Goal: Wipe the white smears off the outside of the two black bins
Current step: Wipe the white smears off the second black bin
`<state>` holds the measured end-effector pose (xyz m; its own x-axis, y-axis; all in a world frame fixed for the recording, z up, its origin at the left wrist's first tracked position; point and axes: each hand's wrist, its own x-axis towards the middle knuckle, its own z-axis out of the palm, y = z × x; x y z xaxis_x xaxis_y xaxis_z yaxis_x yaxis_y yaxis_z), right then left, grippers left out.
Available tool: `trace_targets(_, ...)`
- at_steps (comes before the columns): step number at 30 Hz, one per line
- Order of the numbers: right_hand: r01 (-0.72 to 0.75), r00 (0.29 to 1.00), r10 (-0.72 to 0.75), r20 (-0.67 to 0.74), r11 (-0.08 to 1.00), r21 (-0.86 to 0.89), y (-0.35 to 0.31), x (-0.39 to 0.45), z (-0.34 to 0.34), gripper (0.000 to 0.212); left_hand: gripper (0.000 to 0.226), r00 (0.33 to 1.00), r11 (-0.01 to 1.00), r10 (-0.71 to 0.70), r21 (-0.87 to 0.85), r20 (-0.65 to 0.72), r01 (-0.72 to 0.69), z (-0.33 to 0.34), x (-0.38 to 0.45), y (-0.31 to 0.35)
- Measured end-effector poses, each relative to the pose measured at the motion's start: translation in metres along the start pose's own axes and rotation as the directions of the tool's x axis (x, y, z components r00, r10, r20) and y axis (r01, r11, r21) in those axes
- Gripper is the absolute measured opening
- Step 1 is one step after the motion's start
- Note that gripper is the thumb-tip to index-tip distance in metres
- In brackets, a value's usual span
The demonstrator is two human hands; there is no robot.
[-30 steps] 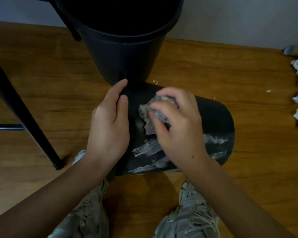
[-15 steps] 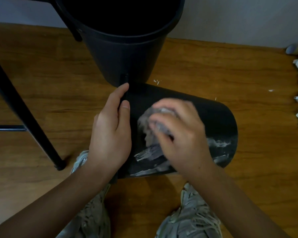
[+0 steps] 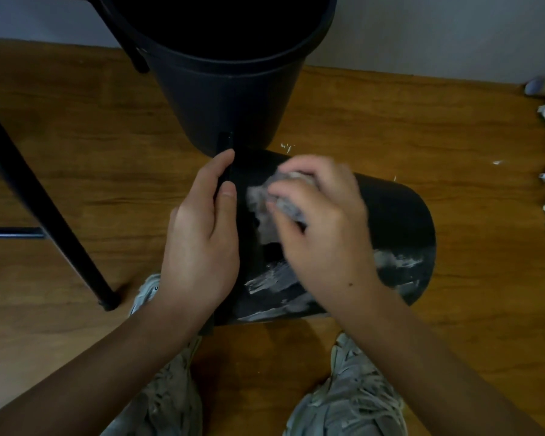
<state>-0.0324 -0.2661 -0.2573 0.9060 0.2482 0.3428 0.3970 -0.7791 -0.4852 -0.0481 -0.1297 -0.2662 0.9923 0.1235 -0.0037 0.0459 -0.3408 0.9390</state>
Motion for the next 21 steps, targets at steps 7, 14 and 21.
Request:
trace_targets(7, 0.048, 0.999, -0.048, -0.007, 0.994, 0.097, 0.016, -0.017, -0.013, 0.008, 0.036, 1.0, 1.0, 0.003, -0.009, -0.012, -0.003, 0.0, -0.002, -0.003)
trace_targets(14, 0.092, 0.987, -0.106, 0.118, 0.989, 0.116, -0.004, 0.025, 0.009, 0.012, 0.038, 0.997, 0.997, 0.074, 0.017, 0.019, -0.075, -0.001, -0.016, -0.003)
trace_targets(21, -0.129, 0.991, 0.129, 0.042, 0.992, -0.009, 0.038, 0.017, -0.01, 0.015, 0.038, 0.997, 0.995, 0.034, 0.098, -0.069, -0.028, 0.003, -0.003, 0.001)
